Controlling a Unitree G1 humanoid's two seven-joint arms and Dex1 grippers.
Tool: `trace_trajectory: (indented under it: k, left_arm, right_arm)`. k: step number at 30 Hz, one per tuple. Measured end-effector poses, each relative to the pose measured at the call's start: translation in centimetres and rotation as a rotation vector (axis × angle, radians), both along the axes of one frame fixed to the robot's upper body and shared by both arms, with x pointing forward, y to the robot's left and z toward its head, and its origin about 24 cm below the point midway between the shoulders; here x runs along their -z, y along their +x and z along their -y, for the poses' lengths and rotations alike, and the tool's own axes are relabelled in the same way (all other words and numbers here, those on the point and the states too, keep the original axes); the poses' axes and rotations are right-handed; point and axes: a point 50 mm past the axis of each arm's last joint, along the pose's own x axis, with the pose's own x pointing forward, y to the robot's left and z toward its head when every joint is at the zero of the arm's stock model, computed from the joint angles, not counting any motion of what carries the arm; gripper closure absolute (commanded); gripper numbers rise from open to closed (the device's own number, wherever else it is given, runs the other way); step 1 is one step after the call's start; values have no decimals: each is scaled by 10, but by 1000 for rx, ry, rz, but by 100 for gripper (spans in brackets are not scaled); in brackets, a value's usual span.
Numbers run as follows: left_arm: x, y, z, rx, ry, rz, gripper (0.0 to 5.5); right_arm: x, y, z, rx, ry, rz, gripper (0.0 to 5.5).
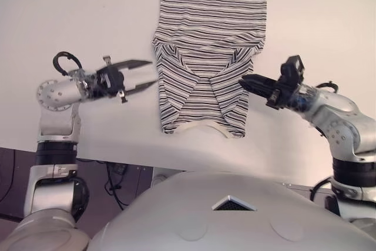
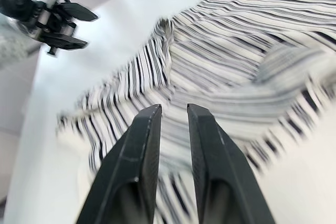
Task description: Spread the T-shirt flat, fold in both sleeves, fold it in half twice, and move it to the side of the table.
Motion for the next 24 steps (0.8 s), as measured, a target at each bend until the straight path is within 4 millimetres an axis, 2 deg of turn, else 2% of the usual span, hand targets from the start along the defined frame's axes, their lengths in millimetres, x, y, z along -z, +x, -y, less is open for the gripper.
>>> trace_trajectory:
  k: [3,4,6,8,12,15,18,23,24]
  left_arm:
    - [18,-27,-8,98,105,-28,224]
    - [25,-38,-8,145,135,-39,206]
    - [29,-42,-6,175,155,-15,202]
    - [30,-40,-1,190,154,48,202]
    - [33,-34,11,223,136,101,202]
    - [36,-33,17,214,111,106,202]
    - [39,-32,24,236,97,100,243]
    - [42,-35,32,278,87,89,330]
    - [43,-38,30,280,86,89,334]
  right_arm:
    - [10,-36,24,-88,-125,35,460]
    - [17,-51,34,-150,-175,21,442]
    - [20,-60,39,-237,-227,44,419]
    - [26,-67,32,-344,-285,155,412]
    - [37,-66,10,-476,-387,388,412]
    - [38,-60,2,-525,-427,496,412]
    - [40,-58,-7,-532,-422,538,408]
    - [39,-59,-17,-568,-406,529,492]
    - [37,-59,-19,-575,-402,528,496]
